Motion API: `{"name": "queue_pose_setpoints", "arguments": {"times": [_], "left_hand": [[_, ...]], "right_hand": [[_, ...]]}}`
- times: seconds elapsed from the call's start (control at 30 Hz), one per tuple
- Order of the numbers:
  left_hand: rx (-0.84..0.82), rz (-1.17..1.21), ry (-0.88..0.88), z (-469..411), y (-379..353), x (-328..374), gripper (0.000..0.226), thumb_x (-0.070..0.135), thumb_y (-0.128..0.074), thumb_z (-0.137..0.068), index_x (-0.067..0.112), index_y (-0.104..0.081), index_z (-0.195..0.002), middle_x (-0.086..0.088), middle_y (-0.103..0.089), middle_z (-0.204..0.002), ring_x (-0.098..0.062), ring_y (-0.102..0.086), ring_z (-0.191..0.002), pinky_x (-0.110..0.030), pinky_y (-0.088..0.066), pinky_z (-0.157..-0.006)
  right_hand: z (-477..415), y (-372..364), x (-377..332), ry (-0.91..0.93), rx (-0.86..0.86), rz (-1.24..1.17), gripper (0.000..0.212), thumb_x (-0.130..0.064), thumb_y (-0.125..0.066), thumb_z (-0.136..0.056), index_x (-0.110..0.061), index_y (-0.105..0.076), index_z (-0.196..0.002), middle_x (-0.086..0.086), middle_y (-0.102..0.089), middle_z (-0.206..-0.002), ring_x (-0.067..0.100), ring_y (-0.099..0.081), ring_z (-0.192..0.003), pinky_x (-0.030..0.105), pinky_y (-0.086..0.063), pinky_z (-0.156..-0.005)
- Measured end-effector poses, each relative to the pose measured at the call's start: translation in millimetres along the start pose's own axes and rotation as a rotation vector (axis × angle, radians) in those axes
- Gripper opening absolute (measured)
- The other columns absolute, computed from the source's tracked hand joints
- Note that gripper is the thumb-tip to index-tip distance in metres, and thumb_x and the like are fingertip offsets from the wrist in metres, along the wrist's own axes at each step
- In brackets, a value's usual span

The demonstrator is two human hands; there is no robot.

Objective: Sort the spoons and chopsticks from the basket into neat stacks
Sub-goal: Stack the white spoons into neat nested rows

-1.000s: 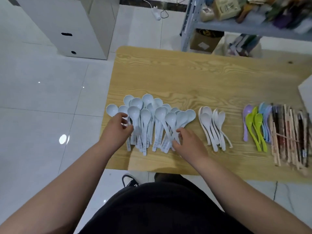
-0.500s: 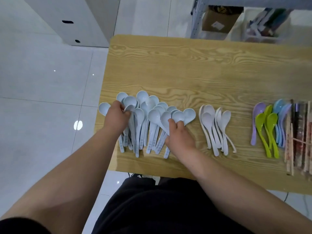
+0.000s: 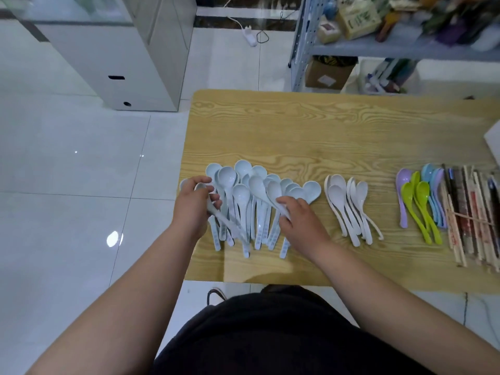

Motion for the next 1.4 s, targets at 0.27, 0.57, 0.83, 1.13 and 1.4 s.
{"name": "queue_pose_setpoints", "arguments": {"times": [0.27,0.57,0.83,1.13,1.4], "left_hand": [[-0.179,0.311,0.135,41,16,8,0.034,0.039,-0.047,-0.105,0.007,-0.058,-0.104,-0.01,-0.074,-0.078,-0.022,-0.071,-0.076,-0.038,-0.058,-0.072],[-0.227,0.165,0.009,60,60,16,0.016,0.025,-0.055,-0.098,0.012,-0.062,-0.093,-0.008,-0.06,-0.091,-0.019,-0.06,-0.069,-0.03,-0.049,-0.06],[-0.348,0.068,0.06,82,67,5,0.035,0.047,-0.048,-0.103,0.015,-0.063,-0.103,-0.008,-0.066,-0.089,-0.022,-0.071,-0.078,-0.033,-0.058,-0.066],[-0.433,0.206,0.023,83,72,19,0.01,-0.002,-0.053,-0.093,0.007,-0.055,-0.094,-0.006,-0.064,-0.078,-0.02,-0.066,-0.068,-0.039,-0.055,-0.079],[-0.442,0.339,0.12,66,68,17,0.008,0.007,-0.057,-0.095,0.007,-0.056,-0.103,-0.007,-0.062,-0.089,-0.02,-0.07,-0.072,-0.042,-0.058,-0.08]], "right_hand": [[56,-20,-109,0.206,-0.026,-0.211,0.032,-0.017,-0.058,-0.097,-0.031,-0.061,-0.126,-0.012,-0.055,-0.096,-0.001,-0.054,-0.085,0.015,-0.044,-0.076],[86,-51,-131,0.132,0.02,-0.342,0.031,-0.029,-0.07,-0.093,-0.04,-0.069,-0.122,0.002,-0.063,-0.101,0.011,-0.06,-0.087,0.022,-0.051,-0.083],[101,-72,-156,0.057,0.032,-0.35,0.029,-0.033,-0.063,-0.098,-0.042,-0.068,-0.125,-0.005,-0.069,-0.109,0.007,-0.066,-0.095,0.032,-0.053,-0.094],[111,-95,-143,-0.208,-0.362,-0.546,0.045,-0.056,-0.057,-0.096,-0.018,-0.059,-0.12,0.006,-0.077,-0.101,0.022,-0.075,-0.092,0.047,-0.056,-0.094],[106,-113,-139,-0.304,-0.651,-0.961,0.049,-0.056,-0.048,-0.096,-0.01,-0.059,-0.102,-0.001,-0.035,-0.062,0.009,-0.03,-0.042,0.039,-0.056,-0.08]]}}
Point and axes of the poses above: each hand's wrist, its own z-axis away from the middle knuckle, its own y-axis out of the back of the hand, x = y × z, the point moved 7 cm from there along -z, towards the middle knuckle
